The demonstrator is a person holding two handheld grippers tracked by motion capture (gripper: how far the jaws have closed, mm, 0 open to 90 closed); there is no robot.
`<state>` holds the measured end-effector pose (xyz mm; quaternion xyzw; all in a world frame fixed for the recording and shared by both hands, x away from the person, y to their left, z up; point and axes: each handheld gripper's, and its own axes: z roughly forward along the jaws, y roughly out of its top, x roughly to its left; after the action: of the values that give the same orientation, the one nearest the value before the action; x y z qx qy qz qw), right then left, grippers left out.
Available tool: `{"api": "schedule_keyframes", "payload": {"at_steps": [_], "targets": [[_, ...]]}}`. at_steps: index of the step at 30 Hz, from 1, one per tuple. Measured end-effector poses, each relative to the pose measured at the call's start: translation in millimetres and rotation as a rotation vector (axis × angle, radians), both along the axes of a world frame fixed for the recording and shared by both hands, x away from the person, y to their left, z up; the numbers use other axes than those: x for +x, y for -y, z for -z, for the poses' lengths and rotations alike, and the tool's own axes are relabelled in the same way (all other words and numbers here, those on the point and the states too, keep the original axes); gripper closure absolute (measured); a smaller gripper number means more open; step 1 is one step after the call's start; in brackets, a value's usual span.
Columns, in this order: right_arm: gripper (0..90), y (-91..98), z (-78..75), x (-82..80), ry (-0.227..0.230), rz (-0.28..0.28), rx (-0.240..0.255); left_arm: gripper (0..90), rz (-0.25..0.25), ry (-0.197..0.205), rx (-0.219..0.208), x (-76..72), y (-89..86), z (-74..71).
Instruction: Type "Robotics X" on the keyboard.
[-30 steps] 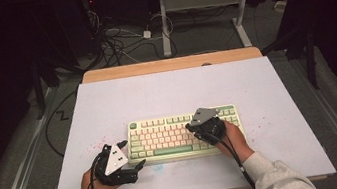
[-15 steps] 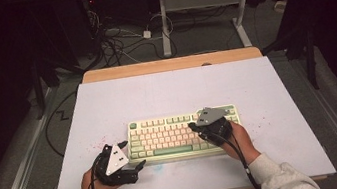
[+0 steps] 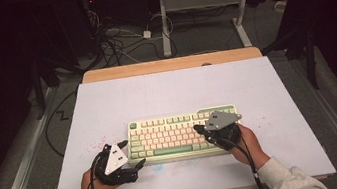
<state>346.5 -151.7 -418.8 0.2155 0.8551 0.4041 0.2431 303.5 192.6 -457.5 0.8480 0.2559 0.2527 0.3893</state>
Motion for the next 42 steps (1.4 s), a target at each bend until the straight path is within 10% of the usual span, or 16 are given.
{"api": "schedule_keyframes", "payload": {"at_steps": [6,19,25,42], "targets": [[84.9,9.3,-2.4,-9.1,0.014,-0.006,0.014,21.6,-0.003,0.001,-0.007,0.3,-0.6,-1.2],[28.1,30.9,1.0,-27.7,0.084,-0.001,0.045,23.5,-0.002,-0.013,-0.031,1.6,0.1,-4.4],[23.5,42.5,2.9,-33.6,0.116,0.025,0.079,30.8,0.0,-0.038,-0.046,2.7,0.1,-5.0],[22.1,56.1,12.4,-45.7,0.149,0.074,0.06,87.9,0.073,-0.121,-0.019,12.6,16.2,-8.9]]}}
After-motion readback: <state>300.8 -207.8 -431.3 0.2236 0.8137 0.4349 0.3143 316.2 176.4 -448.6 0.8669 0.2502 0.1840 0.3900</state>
